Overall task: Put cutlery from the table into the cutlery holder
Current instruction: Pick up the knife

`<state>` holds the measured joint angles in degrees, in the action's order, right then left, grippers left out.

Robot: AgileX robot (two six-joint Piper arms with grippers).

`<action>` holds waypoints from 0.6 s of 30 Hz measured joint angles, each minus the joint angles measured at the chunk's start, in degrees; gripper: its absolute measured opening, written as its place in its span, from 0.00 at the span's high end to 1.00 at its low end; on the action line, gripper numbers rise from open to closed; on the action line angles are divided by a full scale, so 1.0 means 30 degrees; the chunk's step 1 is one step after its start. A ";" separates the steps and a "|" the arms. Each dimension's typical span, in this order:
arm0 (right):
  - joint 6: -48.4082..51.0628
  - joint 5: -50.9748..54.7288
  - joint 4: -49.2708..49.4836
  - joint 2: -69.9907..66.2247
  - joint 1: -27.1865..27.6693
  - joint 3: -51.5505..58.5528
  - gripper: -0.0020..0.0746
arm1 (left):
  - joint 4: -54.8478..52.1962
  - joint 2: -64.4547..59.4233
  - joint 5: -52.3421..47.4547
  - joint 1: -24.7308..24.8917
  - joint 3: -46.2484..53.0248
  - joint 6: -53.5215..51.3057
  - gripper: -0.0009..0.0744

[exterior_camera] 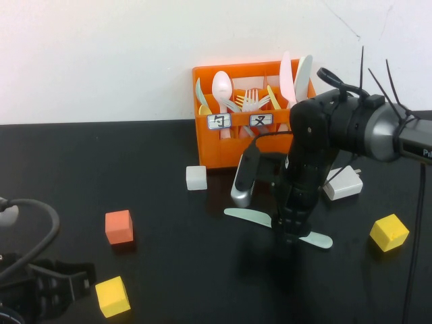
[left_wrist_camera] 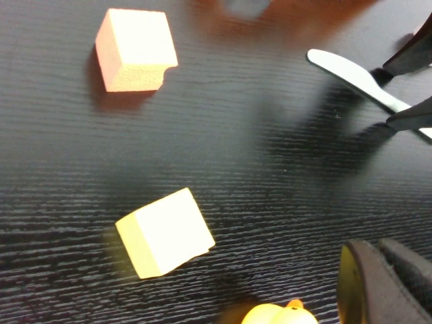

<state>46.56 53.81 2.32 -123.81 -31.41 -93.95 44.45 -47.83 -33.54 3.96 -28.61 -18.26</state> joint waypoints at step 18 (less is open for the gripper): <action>-0.0839 0.0261 -0.0114 -0.0298 0.0000 -0.0327 0.83 | 0.0288 0.0000 0.0000 0.0000 0.0000 -0.0034 0.99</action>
<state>44.05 54.59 1.98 -124.71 -31.41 -94.93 45.32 -47.83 -33.54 3.96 -28.61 -18.36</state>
